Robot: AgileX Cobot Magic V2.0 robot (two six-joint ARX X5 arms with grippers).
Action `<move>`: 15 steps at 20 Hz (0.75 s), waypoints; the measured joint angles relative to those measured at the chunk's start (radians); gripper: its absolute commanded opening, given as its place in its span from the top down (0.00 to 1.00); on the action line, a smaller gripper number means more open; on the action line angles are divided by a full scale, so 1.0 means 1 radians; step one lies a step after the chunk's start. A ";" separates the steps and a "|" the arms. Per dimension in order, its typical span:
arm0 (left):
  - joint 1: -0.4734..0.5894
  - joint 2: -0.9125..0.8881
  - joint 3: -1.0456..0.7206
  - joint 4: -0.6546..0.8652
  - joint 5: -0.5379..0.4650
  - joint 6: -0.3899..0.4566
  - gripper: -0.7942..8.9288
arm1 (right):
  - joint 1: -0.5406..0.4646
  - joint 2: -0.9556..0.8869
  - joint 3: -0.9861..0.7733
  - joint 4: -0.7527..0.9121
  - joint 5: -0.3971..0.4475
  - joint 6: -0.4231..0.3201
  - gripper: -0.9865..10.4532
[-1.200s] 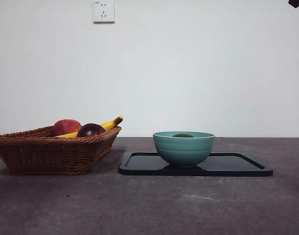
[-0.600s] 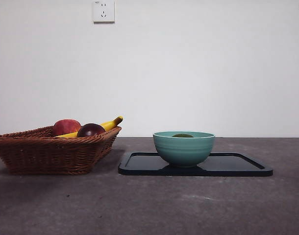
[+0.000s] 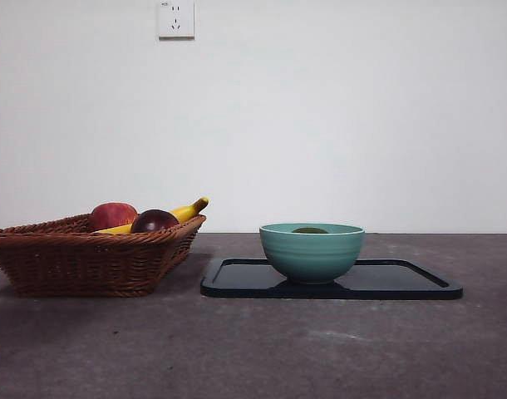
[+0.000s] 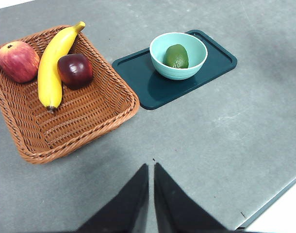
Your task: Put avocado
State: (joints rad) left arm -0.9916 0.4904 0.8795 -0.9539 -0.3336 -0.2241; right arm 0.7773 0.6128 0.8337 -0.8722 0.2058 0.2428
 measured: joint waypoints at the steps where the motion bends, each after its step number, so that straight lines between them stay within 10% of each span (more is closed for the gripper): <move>1: 0.000 0.000 0.000 0.000 0.000 0.000 0.90 | 0.000 0.000 0.000 0.000 0.000 0.000 0.89; 8: 0.072 -0.002 0.000 0.000 0.000 0.000 0.90 | 0.000 0.000 0.000 0.001 0.000 0.000 0.89; 15: 0.497 -0.153 -0.167 0.173 0.190 0.211 0.90 | 0.000 0.000 0.000 0.001 0.000 0.000 0.89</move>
State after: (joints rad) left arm -0.4942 0.3370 0.7120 -0.7811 -0.1440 -0.0128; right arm 0.7773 0.6128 0.8337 -0.8711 0.2062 0.2428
